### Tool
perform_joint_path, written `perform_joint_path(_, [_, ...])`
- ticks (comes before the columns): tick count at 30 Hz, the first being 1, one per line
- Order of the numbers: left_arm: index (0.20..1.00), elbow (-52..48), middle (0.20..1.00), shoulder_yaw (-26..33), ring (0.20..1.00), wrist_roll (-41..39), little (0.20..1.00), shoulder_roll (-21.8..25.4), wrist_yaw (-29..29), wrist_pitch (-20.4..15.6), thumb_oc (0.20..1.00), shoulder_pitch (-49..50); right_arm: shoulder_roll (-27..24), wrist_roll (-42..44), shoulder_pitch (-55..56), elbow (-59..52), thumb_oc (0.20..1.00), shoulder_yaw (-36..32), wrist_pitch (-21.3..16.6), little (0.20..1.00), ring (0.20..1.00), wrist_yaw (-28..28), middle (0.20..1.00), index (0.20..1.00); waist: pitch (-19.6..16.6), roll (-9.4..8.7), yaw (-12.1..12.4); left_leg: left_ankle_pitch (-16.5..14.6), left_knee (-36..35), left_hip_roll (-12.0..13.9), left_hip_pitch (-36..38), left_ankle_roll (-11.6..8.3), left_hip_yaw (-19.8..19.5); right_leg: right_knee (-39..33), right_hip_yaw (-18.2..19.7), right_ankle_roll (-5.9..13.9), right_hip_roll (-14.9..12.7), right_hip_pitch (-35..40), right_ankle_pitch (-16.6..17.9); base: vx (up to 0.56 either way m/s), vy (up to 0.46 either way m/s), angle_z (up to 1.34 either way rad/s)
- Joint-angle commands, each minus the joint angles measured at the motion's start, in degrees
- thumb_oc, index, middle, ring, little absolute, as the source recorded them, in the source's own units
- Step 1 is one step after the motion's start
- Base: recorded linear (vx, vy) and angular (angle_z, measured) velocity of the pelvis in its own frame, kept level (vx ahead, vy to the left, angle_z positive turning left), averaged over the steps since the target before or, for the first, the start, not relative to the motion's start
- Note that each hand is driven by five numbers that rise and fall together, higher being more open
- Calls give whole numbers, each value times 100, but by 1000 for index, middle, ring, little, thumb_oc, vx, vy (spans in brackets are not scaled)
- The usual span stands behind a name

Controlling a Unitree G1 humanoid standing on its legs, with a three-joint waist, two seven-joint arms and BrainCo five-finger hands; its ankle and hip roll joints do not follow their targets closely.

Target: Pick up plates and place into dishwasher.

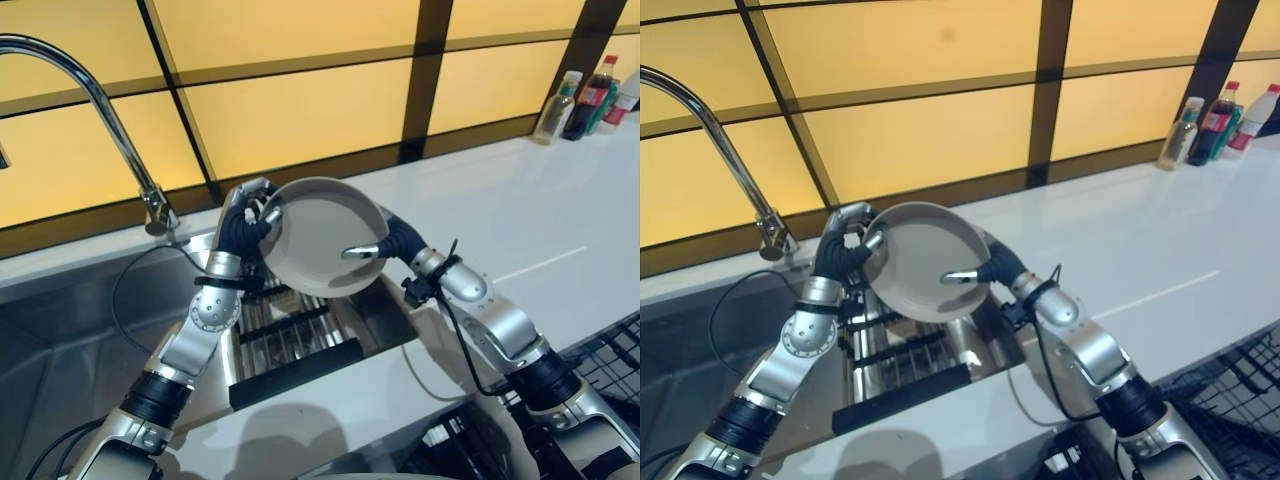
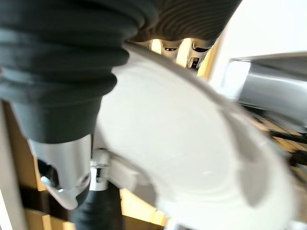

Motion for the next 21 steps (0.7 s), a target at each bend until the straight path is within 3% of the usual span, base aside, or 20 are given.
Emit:
perform_joint_path(1, [200, -95, 200, -18, 200, -121, 200, 2, 134, -197, 200, -701, 215, 256, -472, -31, 1000, 70, -28, 1000, 1000, -113, 1000, 1000, -190, -445, 168, -837, 322, -311, 49, 206, 98, -503, 102, 451, -222, -100, 341, 0, 0, 0])
perform_joint_path(5, [200, -114, 200, 16, 200, -100, 200, 0, 131, -158, 200, -670, 235, 327, -359, 31, 1000, 73, 252, 1000, 1000, -87, 1000, 1000, -167, -460, 177, -825, 301, -309, 59, 202, 94, -519, 83, 460, -235, -87, 352, 0, 0, 0])
perform_joint_path(6, [200, -117, 200, 21, 200, -120, 200, 4, 125, -150, 200, -662, 254, 368, -334, 53, 928, 89, 286, 928, 928, -78, 928, 928, -162, -461, 183, -825, 295, -310, 66, 201, 87, -525, 77, 461, -238, -80, 354, 0, 0, 0])
perform_joint_path(7, [200, -106, 200, 32, 200, -117, 200, 3, 122, -159, 200, -649, 259, 404, -323, 73, 322, 106, 266, 322, 322, -90, 322, 322, -159, -464, 187, -823, 284, -308, 76, 200, 85, -531, 72, 462, -240, -72, 356, 0, 0, 0])
perform_joint_path(8, [200, -86, 200, 34, 200, -117, 200, -1, 132, -164, 200, -642, 264, 443, -328, 78, 200, 118, 231, 200, 200, -106, 200, 200, -156, -463, 188, -821, 281, -306, 84, 198, 82, -532, 71, 462, -241, -66, 357, 0, 0, 0])
perform_joint_path(21, [200, 37, 200, 107, 200, -260, 200, -135, 29, -222, 200, -496, 470, 491, -257, 34, 200, -61, -52, 200, 200, -277, 200, 200, -176, -439, 193, -832, 287, -304, 105, 213, 115, -567, 98, 463, -240, -54, 382, -1, 2, 1])
